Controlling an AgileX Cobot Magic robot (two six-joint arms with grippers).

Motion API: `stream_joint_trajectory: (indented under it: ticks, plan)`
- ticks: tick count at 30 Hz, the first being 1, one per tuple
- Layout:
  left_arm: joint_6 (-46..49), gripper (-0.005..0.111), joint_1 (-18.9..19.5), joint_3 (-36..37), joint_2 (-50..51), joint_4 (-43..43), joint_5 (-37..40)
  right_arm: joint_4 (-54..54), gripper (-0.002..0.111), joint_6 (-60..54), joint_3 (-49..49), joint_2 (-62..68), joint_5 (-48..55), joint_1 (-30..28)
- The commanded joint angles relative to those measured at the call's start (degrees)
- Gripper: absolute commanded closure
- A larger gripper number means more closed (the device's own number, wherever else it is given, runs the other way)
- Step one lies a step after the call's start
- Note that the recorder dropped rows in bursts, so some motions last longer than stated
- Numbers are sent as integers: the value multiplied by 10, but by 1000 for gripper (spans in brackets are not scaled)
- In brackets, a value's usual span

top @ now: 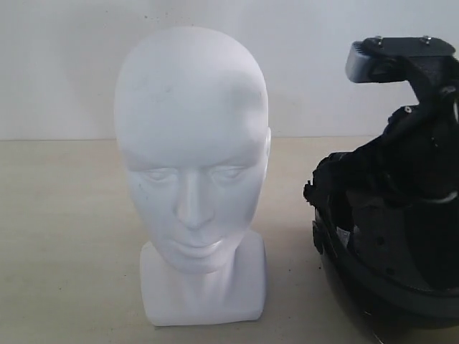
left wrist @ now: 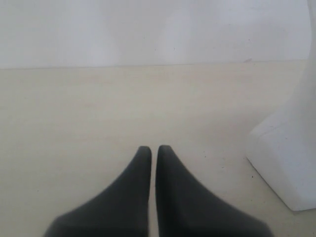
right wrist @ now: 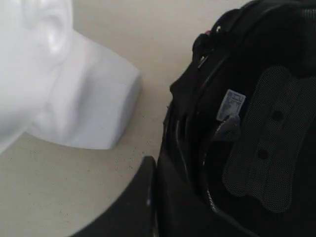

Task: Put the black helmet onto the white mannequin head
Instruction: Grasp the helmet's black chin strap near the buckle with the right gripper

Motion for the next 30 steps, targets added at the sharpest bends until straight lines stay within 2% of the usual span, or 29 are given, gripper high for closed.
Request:
stream_joint_trajectory:
  ticks: [1,6,9,12,15,17,24,30]
  plan:
    - [2,102,2,2,-2,-6,-1,-16,109,7,-35,42,32,0]
    - [2,102,2,2,-2,-6,-1,-23,107,7,-37,81,35,0]
    - [2,102,2,2,-2,-6,-1,-23,97,23,-37,92,36,0]
    - [2,102,2,2,-2,-6,-1,-23,76,46,-37,99,36,0]
    - [2,102,2,2,-2,-6,-1,-23,44,78,-37,103,38,0]
    - [2,102,2,2,-2,-6,-1,-23,35,101,-37,108,41,0]
    - [2,102,2,2,-2,-6,-1,-20,35,113,-37,153,39,0]
    - [2,102,2,2,-2,-6,-1,-23,35,125,-37,192,-17,0]
